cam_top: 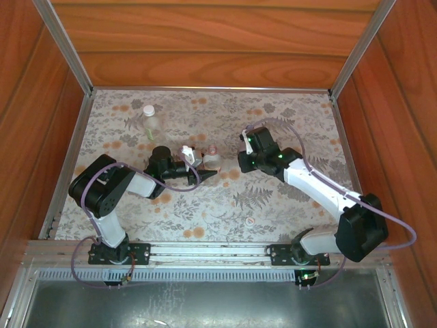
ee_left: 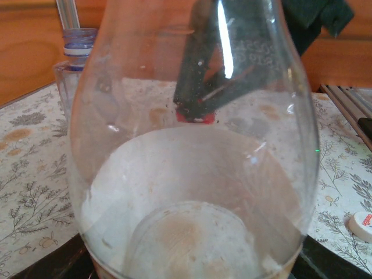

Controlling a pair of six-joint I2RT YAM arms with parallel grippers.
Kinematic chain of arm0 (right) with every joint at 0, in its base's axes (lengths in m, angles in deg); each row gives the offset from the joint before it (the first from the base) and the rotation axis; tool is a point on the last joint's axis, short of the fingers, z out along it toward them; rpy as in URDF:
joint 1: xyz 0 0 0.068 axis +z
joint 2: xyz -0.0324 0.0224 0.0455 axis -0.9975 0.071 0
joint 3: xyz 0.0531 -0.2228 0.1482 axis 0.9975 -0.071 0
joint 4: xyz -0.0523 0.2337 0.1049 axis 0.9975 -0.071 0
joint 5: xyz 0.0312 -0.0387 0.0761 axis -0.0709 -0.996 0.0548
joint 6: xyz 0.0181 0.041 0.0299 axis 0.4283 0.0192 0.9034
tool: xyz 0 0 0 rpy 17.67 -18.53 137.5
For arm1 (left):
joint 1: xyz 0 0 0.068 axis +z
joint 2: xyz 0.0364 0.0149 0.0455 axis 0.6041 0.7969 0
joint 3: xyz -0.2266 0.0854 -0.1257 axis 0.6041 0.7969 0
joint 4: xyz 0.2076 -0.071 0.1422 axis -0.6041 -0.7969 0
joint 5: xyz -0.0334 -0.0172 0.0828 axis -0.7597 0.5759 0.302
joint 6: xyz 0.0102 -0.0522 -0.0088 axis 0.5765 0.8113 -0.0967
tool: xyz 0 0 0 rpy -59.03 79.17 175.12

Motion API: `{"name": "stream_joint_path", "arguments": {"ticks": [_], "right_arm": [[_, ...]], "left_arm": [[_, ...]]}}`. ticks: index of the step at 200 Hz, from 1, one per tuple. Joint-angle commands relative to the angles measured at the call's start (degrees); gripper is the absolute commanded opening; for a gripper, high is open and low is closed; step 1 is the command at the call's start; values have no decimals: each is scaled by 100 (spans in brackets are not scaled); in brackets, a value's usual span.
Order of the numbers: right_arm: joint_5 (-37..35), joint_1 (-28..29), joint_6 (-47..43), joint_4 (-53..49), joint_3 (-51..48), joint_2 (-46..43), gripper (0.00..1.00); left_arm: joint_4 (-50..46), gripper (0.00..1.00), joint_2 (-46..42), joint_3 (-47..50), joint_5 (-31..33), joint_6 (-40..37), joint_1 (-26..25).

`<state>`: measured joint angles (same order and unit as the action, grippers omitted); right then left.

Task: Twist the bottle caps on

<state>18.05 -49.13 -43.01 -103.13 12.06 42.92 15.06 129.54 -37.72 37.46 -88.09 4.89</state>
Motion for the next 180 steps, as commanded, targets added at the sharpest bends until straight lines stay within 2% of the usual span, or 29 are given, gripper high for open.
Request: {"name": "stream_joint_path", "arguments": {"ticks": [1, 101, 180], "right_arm": [[255, 47, -190, -621, 421, -88, 34], [505, 173, -559, -1907, 2458, 484, 35], [575, 465, -781, -2422, 3552, 979, 35]], "left_arm": [[-478, 59, 250, 38, -21, -88, -32], [-478, 59, 294, 16, -39, -107, -31], [-482, 59, 320, 7, -43, -156, -31]]}}
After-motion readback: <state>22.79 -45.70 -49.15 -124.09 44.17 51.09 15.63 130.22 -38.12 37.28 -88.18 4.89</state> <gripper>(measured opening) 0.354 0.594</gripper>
